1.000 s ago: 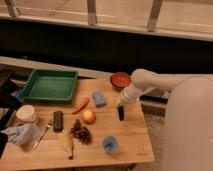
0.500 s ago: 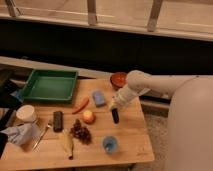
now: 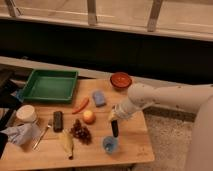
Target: Wipe table surface with brush
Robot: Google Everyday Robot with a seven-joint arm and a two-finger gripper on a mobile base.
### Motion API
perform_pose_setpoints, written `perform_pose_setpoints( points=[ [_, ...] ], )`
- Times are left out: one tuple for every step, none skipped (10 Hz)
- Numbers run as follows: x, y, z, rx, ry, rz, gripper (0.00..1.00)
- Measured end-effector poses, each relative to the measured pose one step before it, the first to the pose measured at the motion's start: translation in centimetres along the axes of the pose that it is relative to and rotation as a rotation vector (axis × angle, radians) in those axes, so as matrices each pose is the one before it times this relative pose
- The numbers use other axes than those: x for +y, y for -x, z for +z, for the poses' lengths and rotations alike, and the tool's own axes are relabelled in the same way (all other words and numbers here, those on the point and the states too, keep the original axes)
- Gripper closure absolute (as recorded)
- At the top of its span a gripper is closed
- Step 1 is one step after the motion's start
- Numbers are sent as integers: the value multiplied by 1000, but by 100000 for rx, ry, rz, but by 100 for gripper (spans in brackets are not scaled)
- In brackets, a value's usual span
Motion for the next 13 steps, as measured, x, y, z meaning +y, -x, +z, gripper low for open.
perform_pose_setpoints(
  points=[
    [-381, 268, -269, -855, -162, 1037, 100],
    [-572, 916, -389, -1039, -43, 1499, 100],
    [-658, 1764, -457, -802, 9, 901, 100],
    [-164, 1619, -207, -664, 358, -226, 100],
    [-44, 1858, -142, -141, 323, -820, 100],
    [-36, 1634, -60, 221, 280, -907, 100],
    [77, 1111, -17, 213, 366, -1062, 100],
    [190, 390, 89, 496, 313, -976, 100],
    [497, 107, 228, 877, 664, -1859, 100],
    [425, -305, 263, 830, 461, -1319, 100],
    [504, -691, 337, 1335, 353, -1386, 100],
    [856, -1200, 519, 1415, 316, -1906, 100],
    [1115, -1975, 771, 1493, 185, -1887, 100]
  ],
)
